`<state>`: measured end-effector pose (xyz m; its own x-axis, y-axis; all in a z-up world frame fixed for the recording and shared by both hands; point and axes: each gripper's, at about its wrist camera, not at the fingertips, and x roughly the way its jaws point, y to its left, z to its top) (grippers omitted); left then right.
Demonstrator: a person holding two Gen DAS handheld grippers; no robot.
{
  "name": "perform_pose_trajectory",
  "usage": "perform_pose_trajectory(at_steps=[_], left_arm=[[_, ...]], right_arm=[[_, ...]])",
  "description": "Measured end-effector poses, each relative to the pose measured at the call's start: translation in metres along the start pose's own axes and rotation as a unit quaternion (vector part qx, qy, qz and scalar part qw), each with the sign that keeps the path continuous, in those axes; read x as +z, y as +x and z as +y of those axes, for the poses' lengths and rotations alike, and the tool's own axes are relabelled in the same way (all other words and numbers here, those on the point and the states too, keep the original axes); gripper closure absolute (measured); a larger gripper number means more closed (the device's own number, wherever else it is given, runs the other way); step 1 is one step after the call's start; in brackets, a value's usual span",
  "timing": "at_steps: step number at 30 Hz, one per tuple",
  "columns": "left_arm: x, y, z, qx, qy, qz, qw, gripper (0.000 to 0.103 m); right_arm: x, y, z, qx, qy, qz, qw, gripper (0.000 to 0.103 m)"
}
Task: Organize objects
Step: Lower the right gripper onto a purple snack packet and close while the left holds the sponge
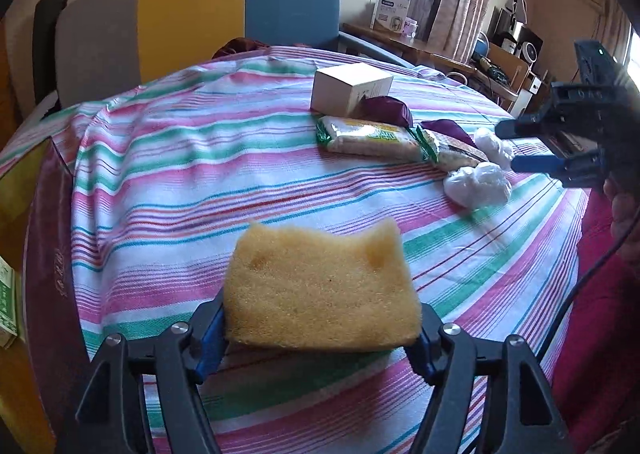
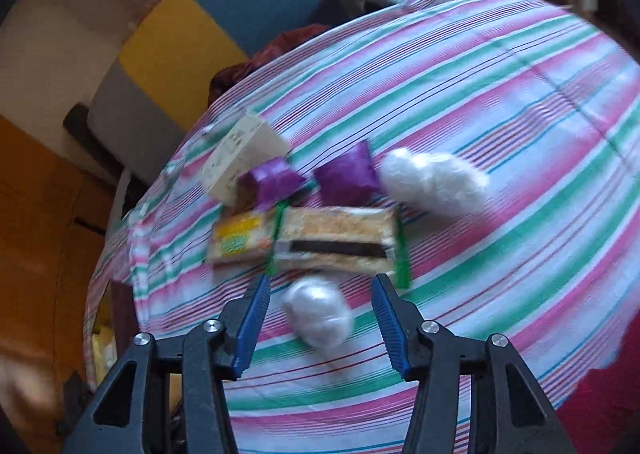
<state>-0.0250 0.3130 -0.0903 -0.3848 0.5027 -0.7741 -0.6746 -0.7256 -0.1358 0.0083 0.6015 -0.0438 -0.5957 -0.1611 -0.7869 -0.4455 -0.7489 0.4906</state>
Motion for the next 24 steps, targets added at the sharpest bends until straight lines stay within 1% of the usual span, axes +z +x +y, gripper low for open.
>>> perform_pose_trajectory(at_steps=[2,4,5,6,8,10,13,15,19,22,23,24], left_arm=[[-0.001,0.001,0.000,-0.003,-0.002,-0.003,1.0000,0.029],[-0.002,0.000,0.000,-0.003,0.001,-0.005,1.0000,0.029],[-0.002,0.000,0.000,-0.005,-0.001,-0.006,1.0000,0.029],[-0.002,0.000,0.001,-0.007,-0.003,-0.005,1.0000,0.029],[-0.002,0.000,0.002,-0.011,-0.004,-0.007,0.9999,0.029],[-0.002,0.000,0.004,-0.014,-0.006,-0.009,0.9998,0.029],[-0.003,0.000,0.006,-0.021,-0.011,-0.011,0.9997,0.029],[-0.002,0.000,0.006,-0.024,-0.014,-0.012,0.9995,0.029],[-0.002,0.002,0.005,-0.026,-0.016,-0.013,0.9994,0.029],[-0.002,0.003,0.004,-0.024,-0.015,-0.014,0.9995,0.028],[-0.002,0.003,0.005,-0.024,-0.016,-0.014,0.9995,0.028],[-0.001,0.003,0.005,-0.024,-0.016,-0.014,0.9995,0.028]], right_arm=[[0.013,0.003,0.013,-0.001,-0.016,-0.005,1.000,0.048],[0.027,0.007,0.027,0.004,-0.036,-0.011,0.999,0.038],[0.036,0.013,0.036,-0.001,-0.055,-0.015,0.998,0.030],[0.045,0.020,0.045,-0.011,-0.079,-0.018,0.997,0.025],[0.059,0.036,0.056,-0.025,-0.109,-0.017,0.994,0.024],[0.070,0.058,0.063,-0.036,-0.133,0.000,0.990,0.019],[0.081,0.087,0.064,-0.055,-0.148,0.017,0.987,0.019],[0.085,0.098,0.060,-0.063,-0.153,0.017,0.986,0.019],[0.087,0.111,0.049,-0.069,-0.154,0.024,0.985,0.019],[0.084,0.118,0.050,-0.082,-0.171,0.029,0.981,0.019],[0.083,0.121,0.050,-0.084,-0.176,0.033,0.980,0.020],[0.083,0.124,0.049,-0.089,-0.180,0.035,0.979,0.025]])
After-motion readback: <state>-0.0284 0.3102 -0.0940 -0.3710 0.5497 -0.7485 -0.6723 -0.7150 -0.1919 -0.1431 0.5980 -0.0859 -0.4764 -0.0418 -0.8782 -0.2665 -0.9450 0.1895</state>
